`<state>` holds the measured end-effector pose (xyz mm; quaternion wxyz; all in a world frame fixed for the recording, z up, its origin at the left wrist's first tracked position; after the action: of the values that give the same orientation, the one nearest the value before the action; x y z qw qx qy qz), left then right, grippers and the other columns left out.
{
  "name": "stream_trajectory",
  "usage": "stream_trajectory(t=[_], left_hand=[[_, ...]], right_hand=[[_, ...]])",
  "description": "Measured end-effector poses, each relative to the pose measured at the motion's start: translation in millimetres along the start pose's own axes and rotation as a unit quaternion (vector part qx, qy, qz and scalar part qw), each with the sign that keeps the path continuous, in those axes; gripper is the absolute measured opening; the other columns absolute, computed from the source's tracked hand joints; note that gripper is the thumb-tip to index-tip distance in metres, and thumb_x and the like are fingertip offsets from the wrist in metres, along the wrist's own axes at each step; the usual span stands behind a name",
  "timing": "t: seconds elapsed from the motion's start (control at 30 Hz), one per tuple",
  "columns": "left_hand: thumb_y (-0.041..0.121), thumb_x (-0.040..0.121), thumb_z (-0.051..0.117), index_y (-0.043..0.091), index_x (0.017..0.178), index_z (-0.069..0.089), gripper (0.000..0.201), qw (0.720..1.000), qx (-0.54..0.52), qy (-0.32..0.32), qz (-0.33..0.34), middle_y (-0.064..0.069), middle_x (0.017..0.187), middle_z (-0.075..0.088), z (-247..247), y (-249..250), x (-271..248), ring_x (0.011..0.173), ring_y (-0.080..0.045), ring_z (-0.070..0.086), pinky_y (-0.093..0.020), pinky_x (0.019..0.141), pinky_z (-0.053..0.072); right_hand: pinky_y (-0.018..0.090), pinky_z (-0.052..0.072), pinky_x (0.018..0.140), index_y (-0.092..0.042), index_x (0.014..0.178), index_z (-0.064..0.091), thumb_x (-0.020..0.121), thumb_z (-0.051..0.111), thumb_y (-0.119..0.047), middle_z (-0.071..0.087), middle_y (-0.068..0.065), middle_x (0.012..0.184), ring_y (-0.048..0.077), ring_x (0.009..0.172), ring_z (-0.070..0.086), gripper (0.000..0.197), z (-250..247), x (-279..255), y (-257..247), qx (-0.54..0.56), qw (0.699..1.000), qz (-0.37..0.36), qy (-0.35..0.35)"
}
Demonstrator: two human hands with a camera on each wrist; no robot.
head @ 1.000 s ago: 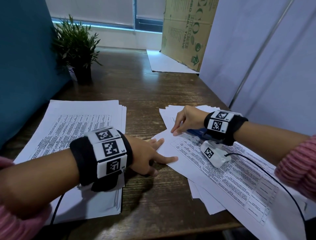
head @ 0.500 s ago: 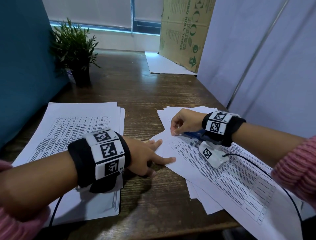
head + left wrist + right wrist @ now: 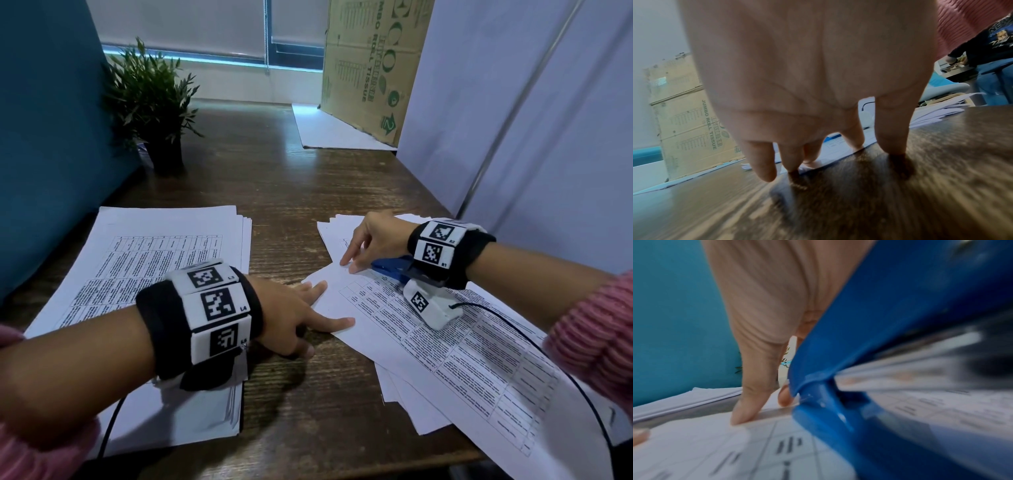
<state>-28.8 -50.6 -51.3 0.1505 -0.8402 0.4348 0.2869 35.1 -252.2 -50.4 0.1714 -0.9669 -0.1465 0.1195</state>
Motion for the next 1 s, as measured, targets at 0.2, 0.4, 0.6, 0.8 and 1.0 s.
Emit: stream_trajectory(t=[0.2,0.4,0.6,0.8,1.0], left_hand=[[0.041,0.099,0.038,0.059,0.139,-0.006,0.063,1.0,-0.003,0.001,0.0,-0.003,0.155,-0.025,-0.4,0.2,-0.3,0.145,-0.019,-0.013,-0.044,0.115,0.012],[0.04,0.099,0.038,0.059,0.14,-0.006,0.063,1.0,-0.005,0.004,0.001,-0.003,0.155,-0.025,0.6,0.5,-0.1,0.145,-0.019,-0.014,-0.044,0.115,0.011],[0.041,0.099,0.038,0.059,0.139,-0.006,0.063,1.0,-0.003,0.01,0.001,-0.003,0.154,-0.026,2.1,-0.5,1.0,0.145,-0.019,-0.014,-0.043,0.116,0.011],[0.04,0.099,0.038,0.059,0.139,-0.006,0.063,1.0,-0.002,0.008,0.0,-0.002,0.155,-0.026,1.2,0.8,0.8,0.145,-0.018,-0.013,-0.043,0.116,0.011],[0.039,0.098,0.04,0.059,0.139,-0.005,0.065,1.0,-0.008,-0.003,0.003,-0.003,0.155,-0.025,1.2,-1.8,3.6,0.145,-0.018,-0.011,-0.042,0.118,0.01]], right_hand=[[0.001,0.039,0.057,-0.021,0.082,0.078,0.073,0.079,-0.023,0.07,-0.01,0.077,-0.009,0.061,0.056,0.009,3.0,2.3,4.3,0.019,1.0,0.002,-0.001],[0.003,0.041,0.059,-0.016,0.085,0.071,0.083,0.07,-0.023,0.066,-0.008,0.082,0.005,0.073,0.055,0.007,4.6,1.8,1.7,-0.031,0.999,-0.006,-0.036],[0.011,0.036,0.063,-0.017,0.089,0.06,0.091,0.057,-0.022,0.06,-0.005,0.091,0.012,0.081,0.052,0.007,12.6,-3.5,-3.2,-0.135,0.989,-0.03,-0.049],[0.018,0.036,0.065,-0.015,0.088,0.054,0.094,0.049,-0.015,0.056,-0.001,0.094,0.014,0.083,0.048,0.008,13.4,-5.1,-3.7,-0.155,0.986,-0.024,-0.047],[0.014,0.038,0.067,-0.009,0.093,0.059,0.095,0.049,-0.016,0.055,-0.003,0.09,0.014,0.083,0.05,0.012,-17.0,-35.6,-3.9,-0.077,0.993,-0.052,0.071]])
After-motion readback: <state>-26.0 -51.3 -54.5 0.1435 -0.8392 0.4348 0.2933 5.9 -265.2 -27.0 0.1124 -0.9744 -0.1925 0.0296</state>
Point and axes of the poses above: each hand's wrist, its own x-axis towards the middle knuckle, its own z-axis out of the palm, y = z × x, the point moved 1 cm from there along x, towards the middle knuckle
